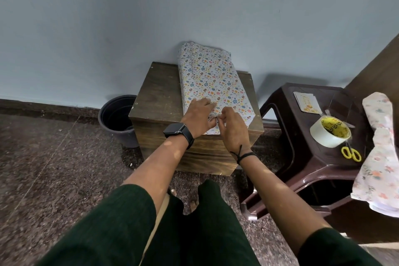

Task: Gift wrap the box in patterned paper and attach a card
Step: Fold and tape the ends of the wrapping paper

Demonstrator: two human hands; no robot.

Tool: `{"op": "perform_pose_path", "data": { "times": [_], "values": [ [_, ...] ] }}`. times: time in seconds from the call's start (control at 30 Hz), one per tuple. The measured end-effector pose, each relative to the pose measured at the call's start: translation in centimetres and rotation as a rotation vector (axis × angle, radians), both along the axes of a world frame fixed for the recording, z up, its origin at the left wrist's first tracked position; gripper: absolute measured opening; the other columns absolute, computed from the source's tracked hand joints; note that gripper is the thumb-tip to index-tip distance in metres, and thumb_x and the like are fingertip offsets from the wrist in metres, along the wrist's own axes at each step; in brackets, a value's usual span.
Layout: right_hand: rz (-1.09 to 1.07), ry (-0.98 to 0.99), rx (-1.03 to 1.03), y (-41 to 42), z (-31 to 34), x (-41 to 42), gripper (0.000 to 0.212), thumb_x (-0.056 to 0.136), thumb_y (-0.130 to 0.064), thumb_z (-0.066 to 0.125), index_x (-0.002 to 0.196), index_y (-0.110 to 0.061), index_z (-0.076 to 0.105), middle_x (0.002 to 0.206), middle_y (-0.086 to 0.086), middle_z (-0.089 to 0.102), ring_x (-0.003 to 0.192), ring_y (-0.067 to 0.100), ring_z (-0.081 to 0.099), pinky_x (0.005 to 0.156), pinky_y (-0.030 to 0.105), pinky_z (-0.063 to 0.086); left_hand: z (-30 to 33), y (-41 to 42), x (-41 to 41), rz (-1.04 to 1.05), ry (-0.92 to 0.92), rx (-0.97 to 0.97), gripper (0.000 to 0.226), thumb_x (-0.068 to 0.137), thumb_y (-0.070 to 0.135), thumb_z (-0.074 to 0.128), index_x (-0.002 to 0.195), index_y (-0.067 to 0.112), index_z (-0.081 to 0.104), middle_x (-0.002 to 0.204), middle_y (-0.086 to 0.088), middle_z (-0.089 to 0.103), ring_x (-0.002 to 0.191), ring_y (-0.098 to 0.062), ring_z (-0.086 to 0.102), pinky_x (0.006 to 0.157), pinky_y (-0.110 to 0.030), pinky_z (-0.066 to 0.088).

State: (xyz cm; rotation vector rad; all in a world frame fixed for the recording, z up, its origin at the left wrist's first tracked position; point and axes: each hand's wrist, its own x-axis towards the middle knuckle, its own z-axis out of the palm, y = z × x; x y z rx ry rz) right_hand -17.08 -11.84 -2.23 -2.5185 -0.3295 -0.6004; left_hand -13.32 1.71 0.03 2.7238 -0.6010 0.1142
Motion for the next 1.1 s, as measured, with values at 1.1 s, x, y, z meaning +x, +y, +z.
{"op": "perform_pose_path", "data": {
  "times": [1.1],
  "values": [
    [0.16,0.468,0.076,-3.8,5.8,4.0,0.019,0.077,-0.019,0.077,0.09,-0.012,0.066,0.079,-0.003,0.062,0.069,0.004,0.054,0.063,0.007,0.044,1.5,-0.5,-1.0,0.105,0.095,-0.163,0.05,0.092,0.034,0.058,0.137,0.014,0.049,0.138,-0.006,0.047,0.128,-0.021,0.038,0.114,-0.036,0.021]
  ]
}}
